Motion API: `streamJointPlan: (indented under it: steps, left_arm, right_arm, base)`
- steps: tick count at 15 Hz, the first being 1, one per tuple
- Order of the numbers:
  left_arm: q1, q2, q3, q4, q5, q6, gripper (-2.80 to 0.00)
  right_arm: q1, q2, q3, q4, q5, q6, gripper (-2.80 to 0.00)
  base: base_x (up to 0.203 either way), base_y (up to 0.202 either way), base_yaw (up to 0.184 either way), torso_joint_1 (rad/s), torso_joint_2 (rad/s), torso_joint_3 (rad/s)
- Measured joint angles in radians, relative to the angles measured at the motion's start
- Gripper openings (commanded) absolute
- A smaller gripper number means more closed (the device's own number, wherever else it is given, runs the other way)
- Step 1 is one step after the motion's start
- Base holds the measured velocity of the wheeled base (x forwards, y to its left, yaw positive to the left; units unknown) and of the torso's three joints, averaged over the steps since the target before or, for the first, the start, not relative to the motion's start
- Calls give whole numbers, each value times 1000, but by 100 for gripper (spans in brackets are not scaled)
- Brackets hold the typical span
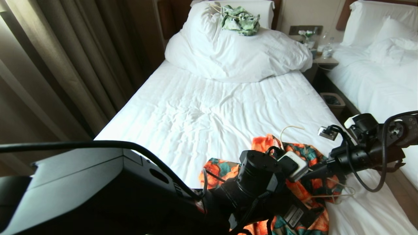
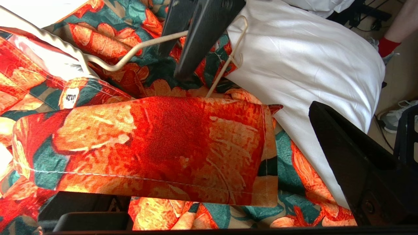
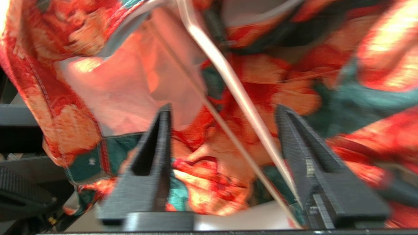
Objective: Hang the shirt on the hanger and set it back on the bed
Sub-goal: Hook the other side of the shirt onto the hanger
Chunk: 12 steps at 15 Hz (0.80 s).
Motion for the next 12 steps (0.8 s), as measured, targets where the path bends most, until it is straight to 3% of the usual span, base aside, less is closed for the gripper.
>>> streamJointPlan:
  steps: [12]
  left_arm:
    - [44, -77, 15, 4, 2, 2, 0]
  right_arm:
    - [35, -16, 49, -2, -1, -35, -280]
  base:
    - [0, 0, 0, 0, 0, 0]
